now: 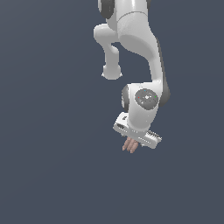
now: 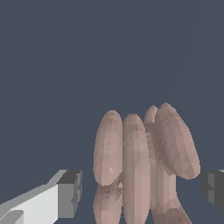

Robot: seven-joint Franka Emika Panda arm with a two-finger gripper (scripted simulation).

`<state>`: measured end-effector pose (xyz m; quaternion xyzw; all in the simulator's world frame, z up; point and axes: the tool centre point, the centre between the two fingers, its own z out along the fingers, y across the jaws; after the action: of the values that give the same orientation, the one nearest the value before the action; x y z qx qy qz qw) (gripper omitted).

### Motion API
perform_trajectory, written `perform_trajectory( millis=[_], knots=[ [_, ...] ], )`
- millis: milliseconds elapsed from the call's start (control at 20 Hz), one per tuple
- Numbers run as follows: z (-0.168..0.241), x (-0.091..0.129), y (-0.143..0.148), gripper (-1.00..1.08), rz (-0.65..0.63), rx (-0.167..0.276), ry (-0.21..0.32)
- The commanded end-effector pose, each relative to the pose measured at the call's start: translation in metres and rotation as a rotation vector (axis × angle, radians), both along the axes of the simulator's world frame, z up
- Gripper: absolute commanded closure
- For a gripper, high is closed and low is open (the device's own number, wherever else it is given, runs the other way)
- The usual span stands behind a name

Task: Pick up the object and move it to a goal position.

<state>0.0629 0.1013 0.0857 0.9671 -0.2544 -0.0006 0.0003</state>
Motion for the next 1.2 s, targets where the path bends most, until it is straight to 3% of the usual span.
perform_trajectory(
  millis=[0,250,300,1150],
  knots=[
    [-0.007,0.000,0.000,-0.92,-0.001,0.000,-0.001],
    [-0.008,0.002,0.000,-0.92,-0.001,0.000,-0.001],
    [-0.008,0.002,0.000,1.08,-0.001,0.000,-0.001],
    [0.005,-0.001,-0.003,1.08,-0.001,0.000,-0.001]
  ],
)
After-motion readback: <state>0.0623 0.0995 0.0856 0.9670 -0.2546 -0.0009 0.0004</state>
